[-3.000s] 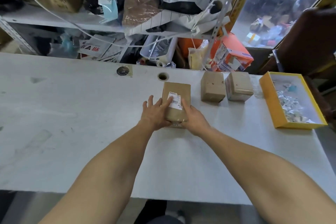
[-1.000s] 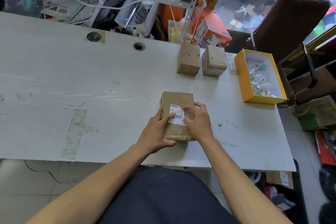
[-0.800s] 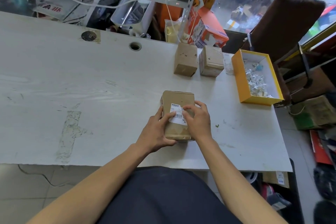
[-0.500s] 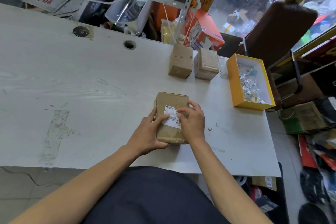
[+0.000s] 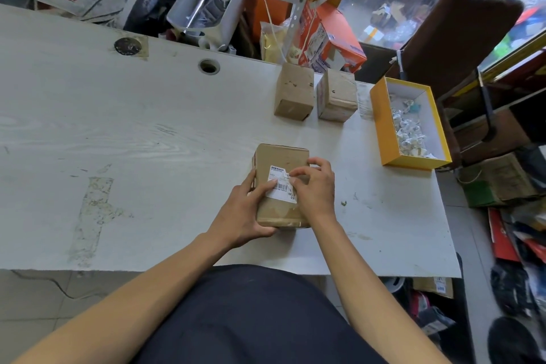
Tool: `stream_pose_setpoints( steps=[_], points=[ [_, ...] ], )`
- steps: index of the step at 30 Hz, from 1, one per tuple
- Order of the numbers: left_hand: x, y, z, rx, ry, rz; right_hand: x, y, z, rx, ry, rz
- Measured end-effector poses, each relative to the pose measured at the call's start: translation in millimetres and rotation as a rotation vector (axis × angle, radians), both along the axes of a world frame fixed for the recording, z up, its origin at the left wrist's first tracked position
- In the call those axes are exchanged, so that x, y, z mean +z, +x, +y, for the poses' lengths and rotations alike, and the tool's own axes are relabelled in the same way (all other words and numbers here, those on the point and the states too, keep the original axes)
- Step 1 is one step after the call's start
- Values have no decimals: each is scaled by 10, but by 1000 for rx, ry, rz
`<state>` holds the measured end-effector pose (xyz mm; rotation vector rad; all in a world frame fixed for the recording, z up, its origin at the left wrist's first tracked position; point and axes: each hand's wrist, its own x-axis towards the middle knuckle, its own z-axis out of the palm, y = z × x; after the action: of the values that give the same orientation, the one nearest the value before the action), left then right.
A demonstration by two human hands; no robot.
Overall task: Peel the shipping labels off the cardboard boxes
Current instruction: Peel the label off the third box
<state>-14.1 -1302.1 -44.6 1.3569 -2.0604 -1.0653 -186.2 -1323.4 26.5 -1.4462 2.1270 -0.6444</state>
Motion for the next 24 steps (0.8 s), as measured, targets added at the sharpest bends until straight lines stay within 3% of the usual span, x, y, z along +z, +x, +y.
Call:
stream_pose_setpoints(
  steps=[12,24],
  points=[
    [-17,4,4,-6,12,7,-87,-11,106,-73,-106,-173],
    [5,15,-10,-26,11,-3,-77,-7,73,-37,-97,-127]
  ],
)
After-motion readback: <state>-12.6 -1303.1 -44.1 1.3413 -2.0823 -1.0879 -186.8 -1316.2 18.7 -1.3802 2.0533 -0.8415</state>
